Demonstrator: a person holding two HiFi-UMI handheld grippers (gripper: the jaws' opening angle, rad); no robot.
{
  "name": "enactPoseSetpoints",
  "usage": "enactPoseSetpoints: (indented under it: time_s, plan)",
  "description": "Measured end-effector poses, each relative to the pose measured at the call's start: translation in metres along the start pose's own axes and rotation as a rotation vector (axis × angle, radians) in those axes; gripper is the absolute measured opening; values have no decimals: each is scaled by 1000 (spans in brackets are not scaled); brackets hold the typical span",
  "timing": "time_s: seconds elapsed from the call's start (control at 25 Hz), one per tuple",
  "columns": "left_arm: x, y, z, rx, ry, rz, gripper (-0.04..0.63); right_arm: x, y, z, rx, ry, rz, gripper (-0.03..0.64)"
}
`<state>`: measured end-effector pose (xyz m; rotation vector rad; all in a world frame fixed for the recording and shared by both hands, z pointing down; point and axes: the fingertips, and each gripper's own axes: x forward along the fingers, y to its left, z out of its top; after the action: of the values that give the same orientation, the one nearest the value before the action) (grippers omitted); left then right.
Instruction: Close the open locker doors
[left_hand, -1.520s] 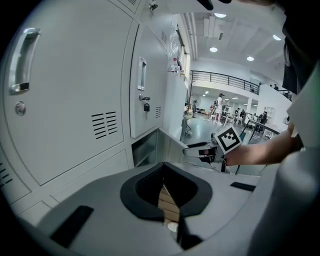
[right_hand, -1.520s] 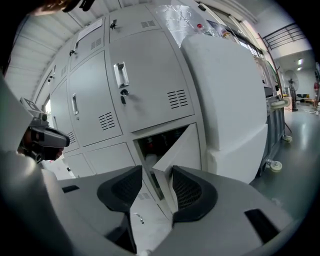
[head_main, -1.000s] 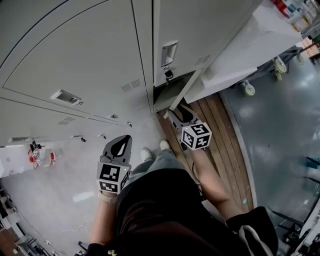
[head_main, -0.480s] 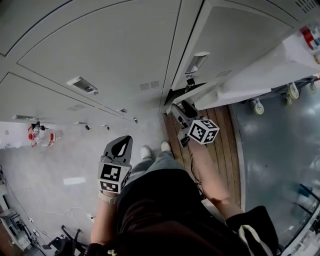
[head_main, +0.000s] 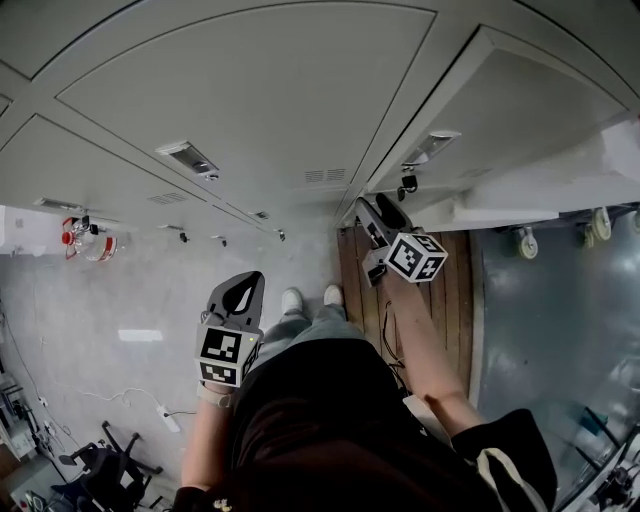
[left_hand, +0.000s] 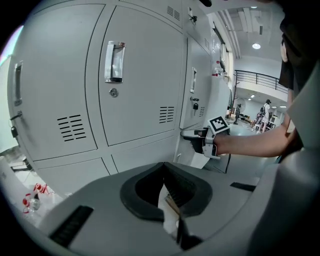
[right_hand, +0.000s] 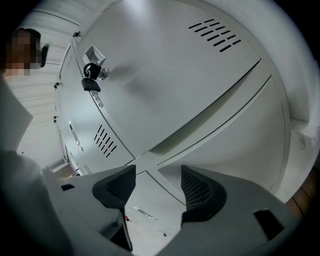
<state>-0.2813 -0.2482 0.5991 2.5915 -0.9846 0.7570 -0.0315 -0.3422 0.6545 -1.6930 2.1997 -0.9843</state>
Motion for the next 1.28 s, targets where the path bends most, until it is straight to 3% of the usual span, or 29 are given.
enactPoseSetpoints:
  time_s: [0.44, 0.8, 1.0, 1.28]
  plan:
    - [-2, 6, -2, -26, 5, 43, 18, 10, -3, 3, -32, 11, 4, 288]
    - [12, 3, 9, -30, -23, 4, 18, -5, 2, -6, -61, 46, -11, 284]
    - [25, 0, 21, -16, -48, -37, 18, -23, 19, -5, -91, 49, 6, 228]
    - [48, -15, 45, 23, -80, -136, 18, -50, 59, 8, -269, 55, 9, 119]
